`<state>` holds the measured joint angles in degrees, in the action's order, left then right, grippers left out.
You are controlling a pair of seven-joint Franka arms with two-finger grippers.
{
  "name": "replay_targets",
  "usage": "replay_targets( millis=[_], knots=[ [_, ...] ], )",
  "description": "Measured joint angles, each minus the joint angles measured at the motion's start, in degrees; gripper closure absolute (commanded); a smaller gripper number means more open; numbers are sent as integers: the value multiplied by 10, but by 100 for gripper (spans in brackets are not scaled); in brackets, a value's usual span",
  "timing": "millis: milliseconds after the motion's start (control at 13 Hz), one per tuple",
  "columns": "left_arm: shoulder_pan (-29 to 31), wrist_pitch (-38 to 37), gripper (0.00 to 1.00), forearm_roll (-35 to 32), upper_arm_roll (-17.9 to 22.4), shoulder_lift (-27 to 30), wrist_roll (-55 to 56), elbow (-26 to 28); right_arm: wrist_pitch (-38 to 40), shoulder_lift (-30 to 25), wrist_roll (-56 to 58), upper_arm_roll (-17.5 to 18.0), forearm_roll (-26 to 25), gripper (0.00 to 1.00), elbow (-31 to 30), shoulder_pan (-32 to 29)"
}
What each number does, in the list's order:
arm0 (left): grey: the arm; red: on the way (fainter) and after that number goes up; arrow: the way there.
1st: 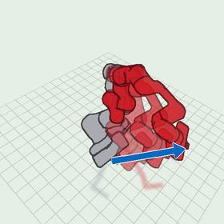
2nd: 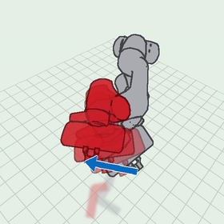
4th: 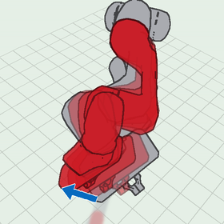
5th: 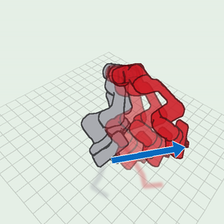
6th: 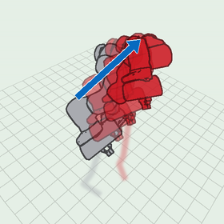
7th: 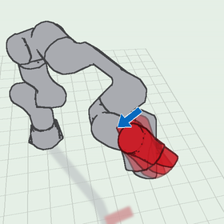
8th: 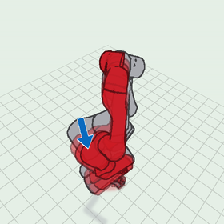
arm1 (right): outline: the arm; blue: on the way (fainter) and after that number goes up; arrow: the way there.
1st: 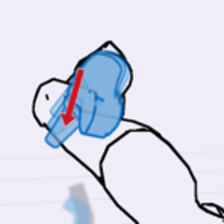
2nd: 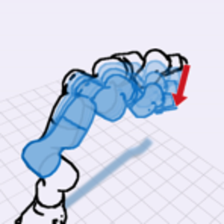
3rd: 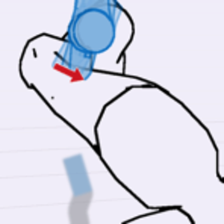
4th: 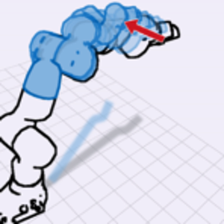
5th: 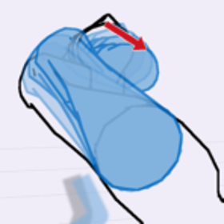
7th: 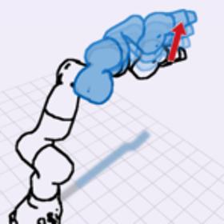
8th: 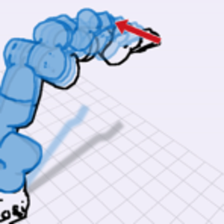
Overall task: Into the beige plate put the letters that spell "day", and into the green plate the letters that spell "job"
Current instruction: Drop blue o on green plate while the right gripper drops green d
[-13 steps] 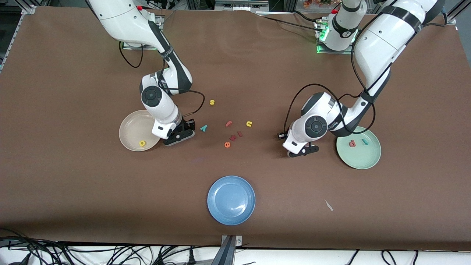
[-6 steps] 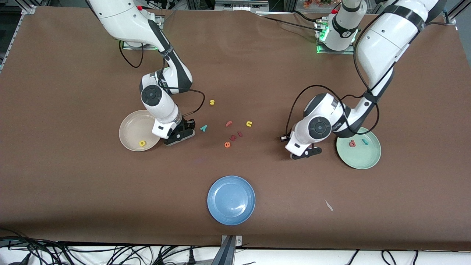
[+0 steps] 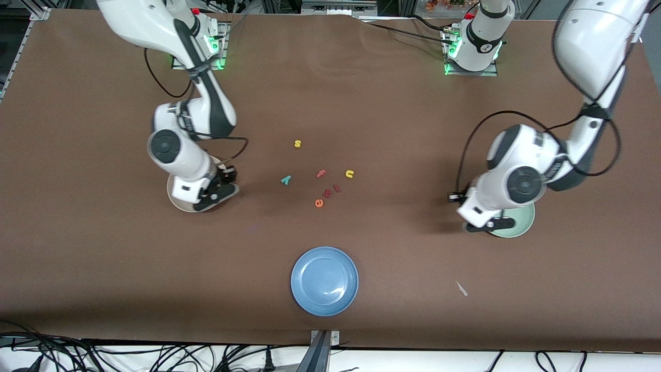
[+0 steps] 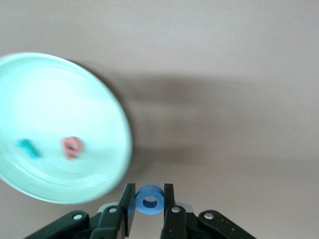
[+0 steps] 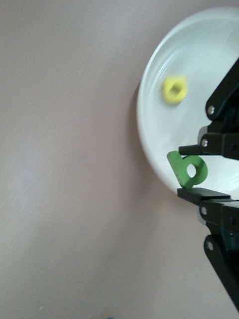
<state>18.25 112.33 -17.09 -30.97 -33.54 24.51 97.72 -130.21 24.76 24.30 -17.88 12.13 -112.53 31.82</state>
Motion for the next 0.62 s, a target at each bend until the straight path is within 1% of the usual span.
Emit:
replay_targets(
  millis=[77,154,231,308,385,463,617],
  knots=[
    [23,4,100,-10,3,-6,-29,5,33,-6,28,-18,14,68,11,-3],
    [42,16,100,-31,4,-17,-42,10,53,-7,49,-27,30,57,16,-8],
    [55,34,100,-49,5,-33,-47,14,60,-6,56,-29,38,47,15,-10],
    [62,52,92,-61,5,-50,-48,16,61,-3,56,-30,40,44,12,-11],
    [63,62,50,-67,5,-63,-48,16,61,0,56,-30,41,43,10,-11],
    [63,67,1,-67,4,-71,-48,16,61,1,56,-29,42,43,8,-11],
    [63,68,0,-67,0,-70,-47,12,61,2,56,-29,46,43,8,-11]
  ],
)
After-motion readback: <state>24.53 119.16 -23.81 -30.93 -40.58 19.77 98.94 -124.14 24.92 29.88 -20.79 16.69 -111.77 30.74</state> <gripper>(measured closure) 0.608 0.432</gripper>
